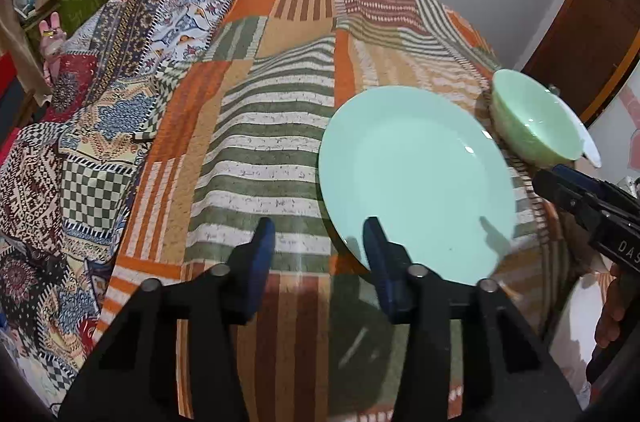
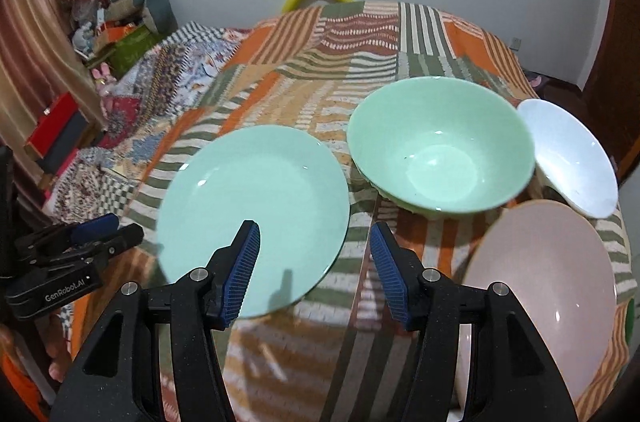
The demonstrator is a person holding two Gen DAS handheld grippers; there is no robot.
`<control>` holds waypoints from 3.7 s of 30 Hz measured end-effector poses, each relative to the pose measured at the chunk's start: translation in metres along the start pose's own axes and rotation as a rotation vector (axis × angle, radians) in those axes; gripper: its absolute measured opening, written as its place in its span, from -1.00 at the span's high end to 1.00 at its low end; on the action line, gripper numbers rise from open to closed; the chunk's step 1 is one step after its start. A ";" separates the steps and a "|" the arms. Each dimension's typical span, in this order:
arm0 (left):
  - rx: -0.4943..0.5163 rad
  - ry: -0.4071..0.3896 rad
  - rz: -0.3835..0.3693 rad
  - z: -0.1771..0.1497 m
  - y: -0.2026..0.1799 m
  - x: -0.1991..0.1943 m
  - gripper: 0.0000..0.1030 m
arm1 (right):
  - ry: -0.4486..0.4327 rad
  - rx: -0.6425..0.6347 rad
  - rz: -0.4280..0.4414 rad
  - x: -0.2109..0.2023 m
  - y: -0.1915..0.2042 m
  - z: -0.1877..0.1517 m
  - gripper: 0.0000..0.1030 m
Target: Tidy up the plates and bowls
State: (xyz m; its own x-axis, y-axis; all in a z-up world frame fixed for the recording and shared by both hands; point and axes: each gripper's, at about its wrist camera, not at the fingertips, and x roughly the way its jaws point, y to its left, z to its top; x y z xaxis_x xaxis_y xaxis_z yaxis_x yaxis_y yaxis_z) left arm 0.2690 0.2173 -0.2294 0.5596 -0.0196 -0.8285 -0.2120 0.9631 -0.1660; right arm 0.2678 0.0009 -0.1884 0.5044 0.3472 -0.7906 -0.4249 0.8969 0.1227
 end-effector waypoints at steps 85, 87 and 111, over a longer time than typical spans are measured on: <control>0.174 -0.119 -0.124 -0.094 -0.110 -0.190 0.66 | -0.132 0.007 0.079 -0.158 -0.030 -0.084 0.60; 0.182 -0.109 -0.130 -0.100 -0.117 -0.190 0.66 | -0.131 0.015 0.080 -0.162 -0.034 -0.090 0.60; 0.270 0.093 -0.178 -0.144 -0.180 -0.122 0.65 | -0.022 0.188 0.037 -0.157 -0.094 -0.170 0.60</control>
State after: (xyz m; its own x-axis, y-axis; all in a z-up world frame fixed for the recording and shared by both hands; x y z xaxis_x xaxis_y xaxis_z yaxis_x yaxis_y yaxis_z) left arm 0.1232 0.0078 -0.1751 0.4903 -0.2062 -0.8468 0.1090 0.9785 -0.1751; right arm 0.1005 -0.1844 -0.1782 0.5087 0.3847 -0.7702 -0.2963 0.9182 0.2629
